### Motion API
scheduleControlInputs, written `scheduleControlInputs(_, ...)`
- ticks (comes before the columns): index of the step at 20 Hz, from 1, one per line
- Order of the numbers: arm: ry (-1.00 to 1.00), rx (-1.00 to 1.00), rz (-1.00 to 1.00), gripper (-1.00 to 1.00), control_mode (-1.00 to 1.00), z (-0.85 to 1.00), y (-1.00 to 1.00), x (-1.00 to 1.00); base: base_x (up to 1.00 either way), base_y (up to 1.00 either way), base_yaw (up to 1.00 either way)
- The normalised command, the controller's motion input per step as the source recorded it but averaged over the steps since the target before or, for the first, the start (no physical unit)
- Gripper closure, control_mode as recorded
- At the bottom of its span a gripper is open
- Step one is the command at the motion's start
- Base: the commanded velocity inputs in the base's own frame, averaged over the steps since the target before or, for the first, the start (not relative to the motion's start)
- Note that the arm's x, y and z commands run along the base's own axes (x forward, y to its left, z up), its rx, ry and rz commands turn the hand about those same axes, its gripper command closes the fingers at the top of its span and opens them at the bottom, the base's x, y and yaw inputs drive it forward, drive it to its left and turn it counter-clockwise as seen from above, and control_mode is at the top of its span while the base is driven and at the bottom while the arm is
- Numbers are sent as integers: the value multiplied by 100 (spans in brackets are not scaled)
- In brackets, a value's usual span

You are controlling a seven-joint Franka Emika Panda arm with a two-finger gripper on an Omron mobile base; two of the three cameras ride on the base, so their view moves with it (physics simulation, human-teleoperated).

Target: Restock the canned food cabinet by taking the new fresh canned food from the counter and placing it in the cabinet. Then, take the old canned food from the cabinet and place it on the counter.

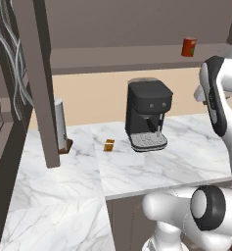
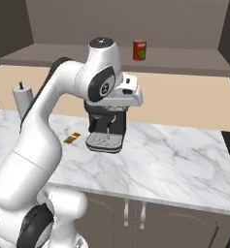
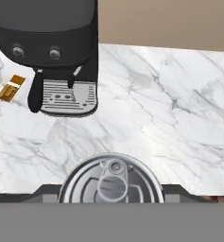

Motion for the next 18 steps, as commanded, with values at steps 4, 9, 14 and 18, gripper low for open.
scheduleControlInputs(4, 6, 7, 5, 100, -100, -95, -100, 49, 0, 0, 0)
scheduleControlInputs(9, 0, 15, 15, 100, -100, -93, -100, 36, 0, 0, 0)
scheduleControlInputs(14, -7, 18, 18, 100, -100, -99, -100, 23, 0, 0, 0)
scheduleControlInputs(18, -4, 10, 19, 100, -100, -74, -55, 22, 0, 0, 0)
